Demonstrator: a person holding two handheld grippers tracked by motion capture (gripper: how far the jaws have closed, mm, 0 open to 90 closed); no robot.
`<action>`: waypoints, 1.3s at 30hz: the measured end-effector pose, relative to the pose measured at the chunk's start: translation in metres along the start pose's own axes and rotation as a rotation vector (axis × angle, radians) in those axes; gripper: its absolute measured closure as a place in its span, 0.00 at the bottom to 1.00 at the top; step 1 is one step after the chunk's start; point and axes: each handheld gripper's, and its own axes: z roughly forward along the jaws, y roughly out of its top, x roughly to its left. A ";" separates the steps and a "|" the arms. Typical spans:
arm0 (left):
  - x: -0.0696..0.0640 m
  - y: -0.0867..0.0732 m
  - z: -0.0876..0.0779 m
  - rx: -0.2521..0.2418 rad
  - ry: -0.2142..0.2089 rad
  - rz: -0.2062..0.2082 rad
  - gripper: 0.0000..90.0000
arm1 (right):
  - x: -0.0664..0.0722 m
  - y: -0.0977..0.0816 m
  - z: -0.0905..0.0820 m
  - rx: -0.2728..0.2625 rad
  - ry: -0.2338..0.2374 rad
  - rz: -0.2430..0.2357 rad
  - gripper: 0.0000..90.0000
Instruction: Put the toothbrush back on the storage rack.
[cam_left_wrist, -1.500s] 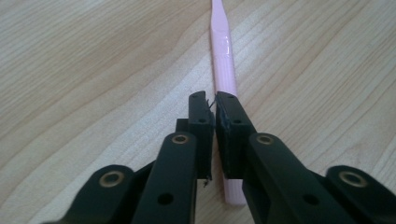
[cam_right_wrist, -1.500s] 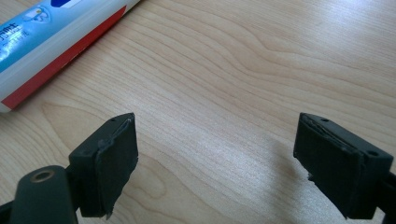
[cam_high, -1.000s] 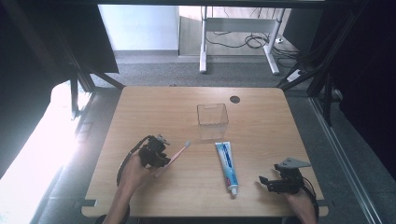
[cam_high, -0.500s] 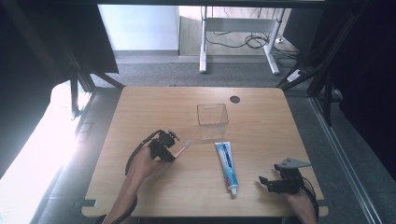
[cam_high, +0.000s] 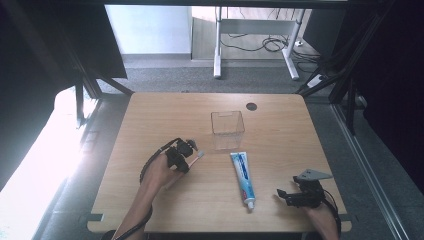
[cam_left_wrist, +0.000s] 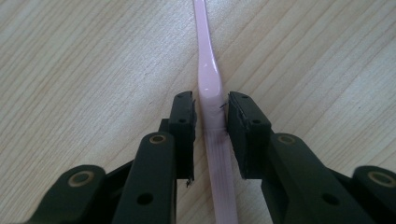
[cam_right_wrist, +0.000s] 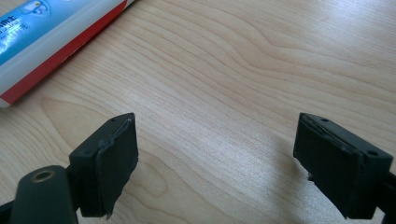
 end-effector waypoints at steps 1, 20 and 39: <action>0.000 0.001 0.001 0.004 0.001 0.001 0.81 | 0.000 0.000 0.000 0.001 0.000 0.000 0.16; -0.001 0.005 -0.010 -0.030 -0.035 -0.004 0.88 | 0.000 0.000 0.000 0.000 0.002 0.001 0.16; 0.004 0.000 -0.033 -0.122 -0.080 0.004 0.88 | -0.001 0.000 0.000 -0.023 0.007 0.014 0.09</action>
